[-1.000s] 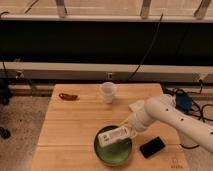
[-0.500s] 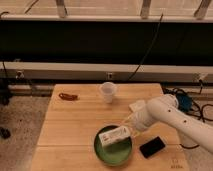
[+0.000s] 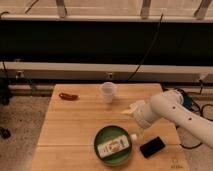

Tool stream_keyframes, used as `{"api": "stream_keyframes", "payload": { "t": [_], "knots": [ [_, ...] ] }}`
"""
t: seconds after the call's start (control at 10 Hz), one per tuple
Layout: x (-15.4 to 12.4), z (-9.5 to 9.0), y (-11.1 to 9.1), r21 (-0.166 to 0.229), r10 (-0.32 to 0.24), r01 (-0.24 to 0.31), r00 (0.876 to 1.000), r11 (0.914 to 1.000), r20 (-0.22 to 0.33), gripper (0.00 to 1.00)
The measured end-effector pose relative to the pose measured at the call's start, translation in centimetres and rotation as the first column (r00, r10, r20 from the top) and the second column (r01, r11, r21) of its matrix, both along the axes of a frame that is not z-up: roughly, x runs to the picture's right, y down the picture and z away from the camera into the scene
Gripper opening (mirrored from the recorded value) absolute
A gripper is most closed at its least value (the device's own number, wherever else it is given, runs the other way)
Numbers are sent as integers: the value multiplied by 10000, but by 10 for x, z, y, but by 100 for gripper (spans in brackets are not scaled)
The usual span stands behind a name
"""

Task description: Place the bottle in the ceramic bowl

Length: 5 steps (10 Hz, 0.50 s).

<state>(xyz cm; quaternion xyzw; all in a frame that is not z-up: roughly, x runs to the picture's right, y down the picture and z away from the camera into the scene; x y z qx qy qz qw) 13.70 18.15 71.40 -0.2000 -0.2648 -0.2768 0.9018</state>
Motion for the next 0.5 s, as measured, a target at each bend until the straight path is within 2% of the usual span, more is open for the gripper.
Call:
{"api": "stream_keyframes", "payload": {
  "t": [0.5],
  "knots": [
    [12, -7, -14, -146, -515, 512, 9985, 9986, -192, 80]
  ]
}}
